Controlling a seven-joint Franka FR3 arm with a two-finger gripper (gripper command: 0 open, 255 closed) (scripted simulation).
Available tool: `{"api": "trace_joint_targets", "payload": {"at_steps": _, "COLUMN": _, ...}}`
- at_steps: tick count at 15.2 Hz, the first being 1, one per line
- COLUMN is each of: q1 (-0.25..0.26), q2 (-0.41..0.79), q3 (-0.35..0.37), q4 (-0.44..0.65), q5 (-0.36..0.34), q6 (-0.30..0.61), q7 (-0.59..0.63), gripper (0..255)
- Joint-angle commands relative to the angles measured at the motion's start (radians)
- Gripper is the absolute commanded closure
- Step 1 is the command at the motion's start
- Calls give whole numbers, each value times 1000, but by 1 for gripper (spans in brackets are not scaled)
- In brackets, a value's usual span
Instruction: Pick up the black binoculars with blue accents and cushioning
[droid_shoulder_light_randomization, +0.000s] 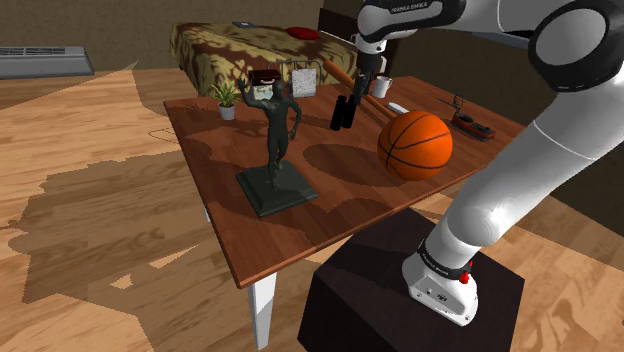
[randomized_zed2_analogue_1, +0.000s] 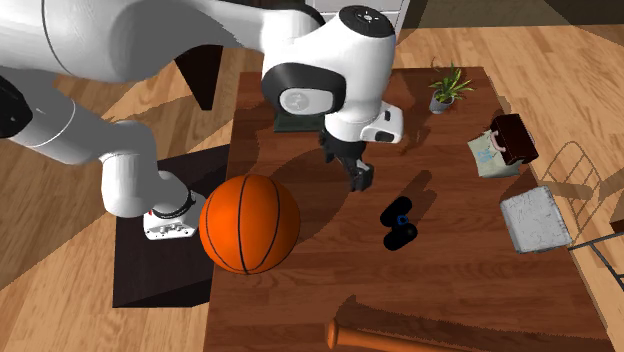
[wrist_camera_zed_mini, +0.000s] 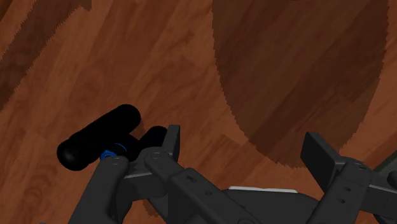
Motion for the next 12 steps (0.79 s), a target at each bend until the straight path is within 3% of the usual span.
{"api": "trace_joint_targets", "payload": {"at_steps": 1, "q1": -3, "q2": 80, "q3": -19, "q4": 70, "q5": 17, "q6": 13, "q7": -61, "gripper": 0}}
{"api": "trace_joint_targets", "payload": {"at_steps": 12, "q1": -84, "q2": 542, "q3": -39, "q4": 528, "q5": 151, "q6": 17, "q7": -351, "gripper": 0}}
